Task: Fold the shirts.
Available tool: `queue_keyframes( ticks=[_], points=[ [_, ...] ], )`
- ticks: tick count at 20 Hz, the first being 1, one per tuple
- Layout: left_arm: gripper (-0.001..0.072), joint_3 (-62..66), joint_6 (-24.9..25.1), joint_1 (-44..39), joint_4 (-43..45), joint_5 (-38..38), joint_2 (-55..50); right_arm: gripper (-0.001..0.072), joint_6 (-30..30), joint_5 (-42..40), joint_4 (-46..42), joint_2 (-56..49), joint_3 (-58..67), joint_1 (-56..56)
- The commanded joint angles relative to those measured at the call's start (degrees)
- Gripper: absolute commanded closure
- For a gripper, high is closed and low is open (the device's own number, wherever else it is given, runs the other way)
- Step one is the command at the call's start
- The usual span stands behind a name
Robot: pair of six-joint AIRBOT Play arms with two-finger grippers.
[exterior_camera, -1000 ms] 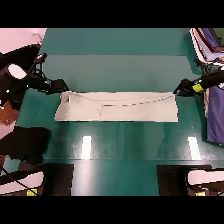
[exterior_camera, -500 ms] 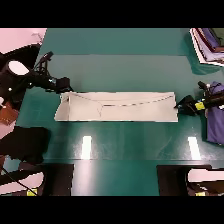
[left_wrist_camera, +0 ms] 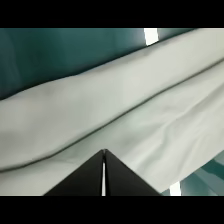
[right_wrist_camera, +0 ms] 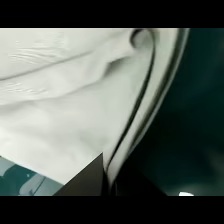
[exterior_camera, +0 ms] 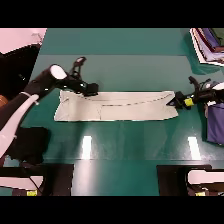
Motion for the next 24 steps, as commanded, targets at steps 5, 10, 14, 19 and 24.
queue_keyframes(
  ticks=[5,10,14,19,24],
  points=[
    [0.0677,8.6,-0.4,-8.8,-0.1,-0.3,-10.4,0.0696,6.6,4.9,3.9,9.6,18.3,9.9],
    [0.0678,10.6,-0.4,-9.6,-3.1,-0.1,-13.4,0.0696,8.6,4.5,7.1,10.3,29.0,20.7],
    [0.0677,10.5,-0.2,-9.6,-4.3,2.1,-13.5,0.0695,8.7,1.8,7.1,9.9,33.4,27.2],
    [0.0677,11.6,-0.4,-6.6,-3.8,1.4,-10.7,0.0695,8.7,2.9,7.1,3.9,40.1,33.1],
    [0.0677,11.6,-0.2,7.6,3.2,-3.9,1.6,0.0694,8.7,0.1,7.1,-4.9,48.8,43.4]
  ],
)
